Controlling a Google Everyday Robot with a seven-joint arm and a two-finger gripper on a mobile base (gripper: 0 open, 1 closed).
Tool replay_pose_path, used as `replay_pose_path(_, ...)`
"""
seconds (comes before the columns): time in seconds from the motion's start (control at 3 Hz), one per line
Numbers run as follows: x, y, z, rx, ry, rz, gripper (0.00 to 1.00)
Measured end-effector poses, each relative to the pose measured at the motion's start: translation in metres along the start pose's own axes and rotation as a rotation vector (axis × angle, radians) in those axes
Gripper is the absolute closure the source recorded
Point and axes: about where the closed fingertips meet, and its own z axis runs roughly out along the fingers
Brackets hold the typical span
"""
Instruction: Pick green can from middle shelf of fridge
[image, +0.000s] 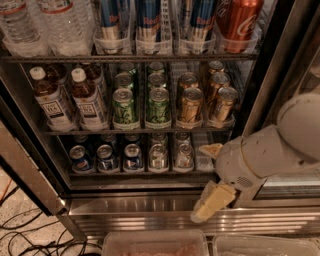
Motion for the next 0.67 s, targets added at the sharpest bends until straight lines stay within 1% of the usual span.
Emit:
replay_pose_path(0.33,-0.013,0.012,0.036,0.009,-0.214,0.008,0.00)
replay_pose_path(0.67,-0.044,0.021,0.041,0.022,-0.450,0.007,0.00)
